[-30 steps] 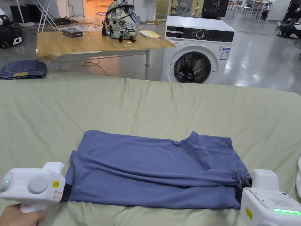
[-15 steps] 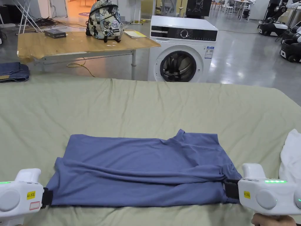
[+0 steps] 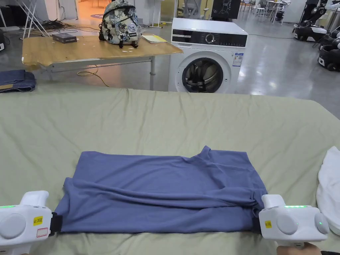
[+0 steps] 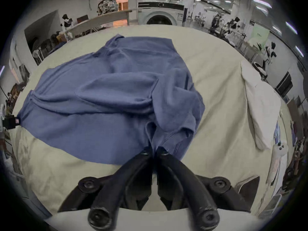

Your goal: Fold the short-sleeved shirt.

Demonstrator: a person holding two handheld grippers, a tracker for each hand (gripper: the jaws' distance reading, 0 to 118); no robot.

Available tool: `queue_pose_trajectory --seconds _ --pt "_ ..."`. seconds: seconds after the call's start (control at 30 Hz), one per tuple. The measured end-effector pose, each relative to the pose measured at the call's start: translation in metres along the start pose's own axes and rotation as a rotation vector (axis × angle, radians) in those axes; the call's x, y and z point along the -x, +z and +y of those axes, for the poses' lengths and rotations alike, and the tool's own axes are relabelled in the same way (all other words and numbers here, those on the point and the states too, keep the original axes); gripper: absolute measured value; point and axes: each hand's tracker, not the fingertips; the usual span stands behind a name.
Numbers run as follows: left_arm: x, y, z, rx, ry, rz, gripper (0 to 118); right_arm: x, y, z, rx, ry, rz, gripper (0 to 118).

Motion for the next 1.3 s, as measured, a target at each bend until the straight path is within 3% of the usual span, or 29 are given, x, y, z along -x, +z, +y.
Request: queue_pose_trajectory --seconds 0.47,0.7,1.03,1.3 --pt "0.003 0.069 0.018 -0.141 0.02 -0.045 3 -0.007 0.102 0.026 -0.188 0.034 -0.041 2" --pt "0.025 0.098 -0.012 -0.148 0.063 -0.067 3 0.002 0.126 -0.016 -0.164 0.073 -0.024 2" --pt "0.036 0.082 -0.087 -0.018 0.043 -0.016 3 0.014 0.101 -0.106 -0.02 0.075 -0.054 2" --pt "0.038 0.043 -0.109 0.055 0.021 0.027 3 0.021 0.061 -0.126 0.035 0.1 -0.114 2"
